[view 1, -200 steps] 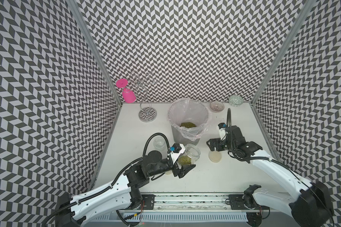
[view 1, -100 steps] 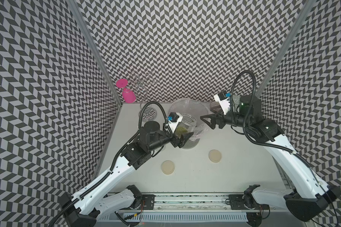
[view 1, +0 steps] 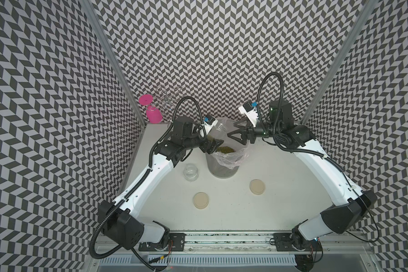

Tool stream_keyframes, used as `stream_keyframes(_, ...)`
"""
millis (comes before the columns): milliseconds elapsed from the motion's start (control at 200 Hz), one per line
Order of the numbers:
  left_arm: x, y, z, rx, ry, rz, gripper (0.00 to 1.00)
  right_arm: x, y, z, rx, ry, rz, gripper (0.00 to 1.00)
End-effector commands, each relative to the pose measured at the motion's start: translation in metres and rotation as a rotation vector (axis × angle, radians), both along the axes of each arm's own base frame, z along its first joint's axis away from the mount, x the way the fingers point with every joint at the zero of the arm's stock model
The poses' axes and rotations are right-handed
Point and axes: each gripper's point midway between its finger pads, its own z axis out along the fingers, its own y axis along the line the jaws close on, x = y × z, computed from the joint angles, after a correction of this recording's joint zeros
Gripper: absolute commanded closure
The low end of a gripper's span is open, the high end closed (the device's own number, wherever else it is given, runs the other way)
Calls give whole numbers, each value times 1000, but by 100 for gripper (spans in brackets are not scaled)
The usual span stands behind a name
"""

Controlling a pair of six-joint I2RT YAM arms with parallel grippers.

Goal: Empty moldy mung beans from jars
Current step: Pour the moldy mung beans from the jar into the trash bin.

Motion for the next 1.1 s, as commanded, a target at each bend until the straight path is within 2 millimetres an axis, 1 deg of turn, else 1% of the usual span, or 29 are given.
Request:
stream_keyframes(0, -10, -10, 37, -17, -120, -124, 76, 4, 8, 9, 26, -77, 72, 21)
stream_keyframes(80, -9, -16, 36, -17, -115, -158, 75, 10, 12, 3, 29, -47, 97, 22)
stream_keyframes(190, -8, -23, 27, 4, -85, -206, 75, 20, 17, -9, 23, -3, 111, 28)
stream_keyframes(305, -5, -25, 18, 29, -64, -221, 74, 26, 19, -17, 26, 26, 129, 31)
stream_keyframes(375, -8, -26, 16, 34, -65, -241, 75, 29, 19, -21, 35, 45, 140, 35)
stream_keyframes(456, -11, -27, 14, 44, -67, -264, 74, 29, 19, -26, 46, 67, 164, 39)
stream_keyframes(566, -15, -26, 11, 74, -76, -289, 74, 24, 19, -26, 71, 91, 215, 46)
stream_keyframes(706, -23, -27, 19, 92, -118, -351, 74, 22, 14, -26, 96, 121, 252, 47)
stream_keyframes(811, -25, -29, 22, 92, -144, -374, 74, 24, 6, -29, 118, 173, 268, 52)
stream_keyframes(881, -25, -29, 20, 94, -147, -379, 74, 25, 2, -33, 118, 204, 272, 53)
stream_keyframes(971, -26, -32, 17, 89, -139, -398, 74, 25, 2, -41, 115, 232, 272, 54)
stream_keyframes(1096, -26, -34, 16, 85, -135, -411, 73, 29, 4, -54, 106, 279, 270, 58)
